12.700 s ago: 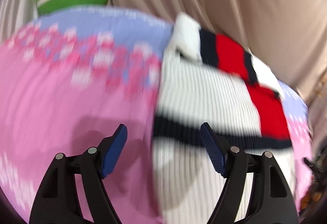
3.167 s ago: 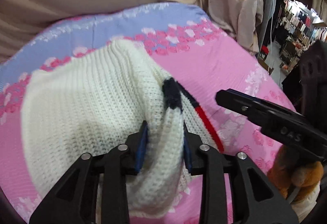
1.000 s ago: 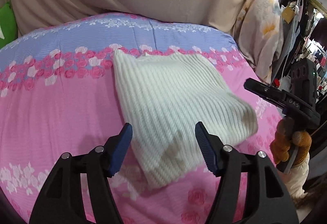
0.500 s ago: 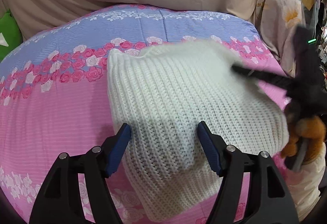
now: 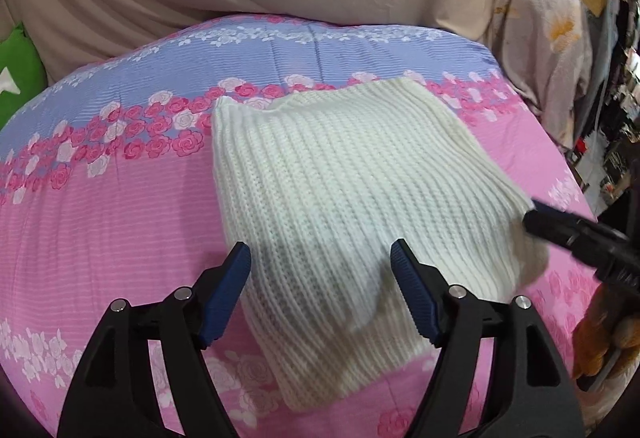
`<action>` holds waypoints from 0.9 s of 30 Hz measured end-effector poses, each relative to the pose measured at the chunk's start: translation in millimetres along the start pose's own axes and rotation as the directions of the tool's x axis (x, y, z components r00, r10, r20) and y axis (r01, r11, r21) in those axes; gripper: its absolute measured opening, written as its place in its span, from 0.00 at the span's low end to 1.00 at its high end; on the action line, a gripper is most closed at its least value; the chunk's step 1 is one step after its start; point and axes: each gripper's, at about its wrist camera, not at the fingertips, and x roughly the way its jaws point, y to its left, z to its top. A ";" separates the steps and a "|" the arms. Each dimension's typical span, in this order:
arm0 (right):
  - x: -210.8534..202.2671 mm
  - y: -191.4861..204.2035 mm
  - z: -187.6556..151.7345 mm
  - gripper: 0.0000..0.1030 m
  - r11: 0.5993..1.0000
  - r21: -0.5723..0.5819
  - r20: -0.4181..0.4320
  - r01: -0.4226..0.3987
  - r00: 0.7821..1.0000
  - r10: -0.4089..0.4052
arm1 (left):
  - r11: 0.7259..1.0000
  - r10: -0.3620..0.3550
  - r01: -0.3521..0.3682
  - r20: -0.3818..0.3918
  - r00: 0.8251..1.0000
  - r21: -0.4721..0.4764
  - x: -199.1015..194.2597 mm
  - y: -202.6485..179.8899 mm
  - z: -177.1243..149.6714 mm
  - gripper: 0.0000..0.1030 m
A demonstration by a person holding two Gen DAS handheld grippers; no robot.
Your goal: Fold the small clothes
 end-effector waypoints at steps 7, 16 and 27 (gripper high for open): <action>-10.9 8.2 -15.6 0.09 0.996 -0.004 0.017 -0.090 0.996 0.090 | 1.000 0.031 -0.031 -0.084 0.996 0.000 11.5 2.4 -23.3 0.68; 13.8 -20.9 -36.3 0.07 0.999 0.031 -0.100 0.042 0.994 -0.039 | 0.998 0.004 -0.013 -0.134 0.991 -0.063 19.0 14.1 -36.8 0.69; -11.4 33.3 22.0 0.20 0.985 -0.154 0.104 0.077 0.993 -0.061 | 0.999 0.046 -0.047 -0.059 0.997 -0.020 2.9 3.1 -18.4 0.68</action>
